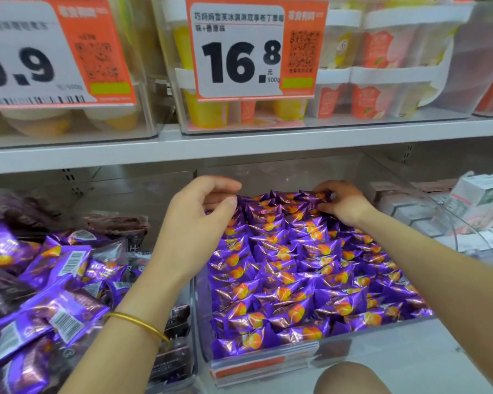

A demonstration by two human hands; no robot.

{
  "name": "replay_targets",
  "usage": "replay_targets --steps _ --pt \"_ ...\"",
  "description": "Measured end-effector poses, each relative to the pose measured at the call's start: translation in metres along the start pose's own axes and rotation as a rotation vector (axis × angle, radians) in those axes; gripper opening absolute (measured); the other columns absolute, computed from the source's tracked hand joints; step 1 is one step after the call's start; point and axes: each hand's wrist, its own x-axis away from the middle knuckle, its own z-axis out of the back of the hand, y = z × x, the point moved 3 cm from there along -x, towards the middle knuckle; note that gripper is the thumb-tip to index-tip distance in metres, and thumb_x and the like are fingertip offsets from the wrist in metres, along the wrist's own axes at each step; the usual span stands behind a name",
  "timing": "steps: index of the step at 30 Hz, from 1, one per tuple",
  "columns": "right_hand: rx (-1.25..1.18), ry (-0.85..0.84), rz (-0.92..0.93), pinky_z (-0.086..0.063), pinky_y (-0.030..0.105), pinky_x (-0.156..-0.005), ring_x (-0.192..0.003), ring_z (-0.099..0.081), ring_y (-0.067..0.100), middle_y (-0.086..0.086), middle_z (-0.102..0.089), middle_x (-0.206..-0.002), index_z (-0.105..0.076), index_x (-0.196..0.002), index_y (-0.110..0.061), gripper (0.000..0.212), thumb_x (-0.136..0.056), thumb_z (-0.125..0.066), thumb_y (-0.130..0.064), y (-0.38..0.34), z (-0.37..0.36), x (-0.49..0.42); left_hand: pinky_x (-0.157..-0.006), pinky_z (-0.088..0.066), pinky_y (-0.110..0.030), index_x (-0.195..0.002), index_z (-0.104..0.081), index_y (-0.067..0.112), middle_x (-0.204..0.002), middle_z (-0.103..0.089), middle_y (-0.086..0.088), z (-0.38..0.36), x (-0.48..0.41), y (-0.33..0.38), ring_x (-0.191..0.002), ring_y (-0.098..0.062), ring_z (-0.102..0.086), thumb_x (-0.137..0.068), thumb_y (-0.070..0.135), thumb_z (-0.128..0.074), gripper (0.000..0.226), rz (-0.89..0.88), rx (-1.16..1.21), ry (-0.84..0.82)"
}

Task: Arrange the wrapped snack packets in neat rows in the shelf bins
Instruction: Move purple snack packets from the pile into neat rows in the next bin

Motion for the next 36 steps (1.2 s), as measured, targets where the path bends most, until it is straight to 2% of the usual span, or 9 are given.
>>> replay_targets --steps 7,9,12,15,18,20,24,30,36 --pt "0.117 0.125 -0.001 -0.04 0.034 -0.095 -0.12 -0.048 0.035 0.021 -0.054 -0.128 -0.057 -0.126 -0.011 0.049 -0.079 -0.071 -0.01 -0.023 0.024 0.029 -0.079 -0.048 -0.012 -0.088 -0.063 0.025 -0.091 -0.068 0.007 0.039 -0.001 -0.002 -0.082 -0.001 -0.064 -0.088 -0.002 -0.055 0.028 0.032 0.045 0.141" --pt "0.06 0.203 0.057 -0.04 0.031 -0.092 -0.116 -0.051 0.033 0.021 -0.057 -0.121 -0.057 -0.125 -0.012 0.045 -0.081 -0.067 -0.008 -0.057 0.038 0.057 -0.079 -0.049 -0.016 -0.086 -0.062 0.026 -0.089 -0.067 0.006 0.055 0.0 -0.005 -0.081 -0.007 -0.063 -0.089 -0.003 -0.054 0.03 0.054 0.003 0.143" --pt "-0.259 0.154 0.234 -0.044 0.019 -0.082 -0.096 -0.062 0.014 0.003 -0.057 -0.115 -0.061 -0.115 -0.027 0.038 -0.082 -0.066 -0.008 -0.133 0.036 0.112 -0.079 -0.052 -0.031 -0.085 -0.062 0.026 -0.086 -0.068 0.002 0.085 0.009 -0.013 -0.085 -0.023 -0.065 -0.088 -0.004 -0.054 0.031 0.107 -0.066 0.11" --pt "-0.606 0.021 0.358 -0.048 0.02 -0.077 -0.081 -0.063 0.002 -0.002 -0.062 -0.108 -0.061 -0.096 -0.037 0.038 -0.083 -0.063 -0.002 -0.196 0.015 0.15 -0.079 -0.053 -0.033 -0.087 -0.065 0.026 -0.089 -0.07 -0.001 0.1 0.023 -0.018 -0.087 -0.023 -0.066 -0.087 -0.003 -0.057 0.03 0.154 -0.174 -0.025" --pt "-0.788 -0.022 0.368 -0.051 0.025 -0.068 -0.073 -0.066 0.01 0.002 -0.064 -0.103 -0.062 -0.092 -0.033 0.04 -0.083 -0.059 0.005 -0.225 -0.012 0.16 -0.077 -0.045 -0.011 -0.094 -0.066 0.023 -0.099 -0.068 0.002 0.1 0.034 -0.022 -0.084 -0.005 -0.062 -0.086 -0.001 -0.059 0.027 0.114 -0.373 -0.182" --pt "-0.872 -0.011 0.329 -0.049 0.019 -0.061 -0.071 -0.068 0.009 -0.001 -0.065 -0.1 -0.063 -0.092 -0.027 0.037 -0.085 -0.055 0.008 -0.229 -0.025 0.163 -0.08 -0.035 -0.004 -0.107 -0.066 0.018 -0.108 -0.063 0.004 0.094 0.037 -0.03 -0.097 -0.006 -0.057 -0.087 0.003 -0.058 0.027 0.039 -0.612 -0.29" --pt "-0.937 0.028 0.26 -0.047 0.014 -0.06 -0.066 -0.067 0.007 -0.005 -0.066 -0.094 -0.065 -0.094 -0.022 0.032 -0.087 -0.053 0.007 -0.225 -0.036 0.162 -0.097 -0.037 -0.025 -0.122 -0.059 0.02 -0.121 -0.058 -0.002 0.071 0.032 -0.056 -0.116 -0.019 -0.05 -0.089 0.025 -0.058 0.034 0.072 -0.925 -0.612" --pt "-0.907 0.032 0.248 -0.05 0.016 -0.067 -0.066 -0.063 0.004 -0.01 -0.068 -0.09 -0.066 -0.092 -0.026 0.033 -0.086 -0.055 0.004 -0.226 -0.042 0.158 -0.071 -0.041 -0.026 -0.099 -0.06 0.015 -0.101 -0.059 -0.007 0.051 0.017 -0.073 -0.087 -0.026 -0.051 -0.086 0.021 -0.055 0.015 0.319 -1.134 -0.89" --pt "-0.915 0.01 0.251 -0.048 0.013 -0.064 -0.067 -0.063 0.0 -0.011 -0.068 -0.088 -0.066 -0.093 -0.026 0.029 -0.088 -0.054 0.001 -0.224 -0.043 0.157 -0.069 -0.036 -0.026 -0.113 -0.056 0.007 -0.099 -0.052 -0.009 0.042 0.018 -0.075 -0.084 -0.025 -0.048 -0.091 0.013 -0.047 0.025 0.425 -1.142 -1.024"
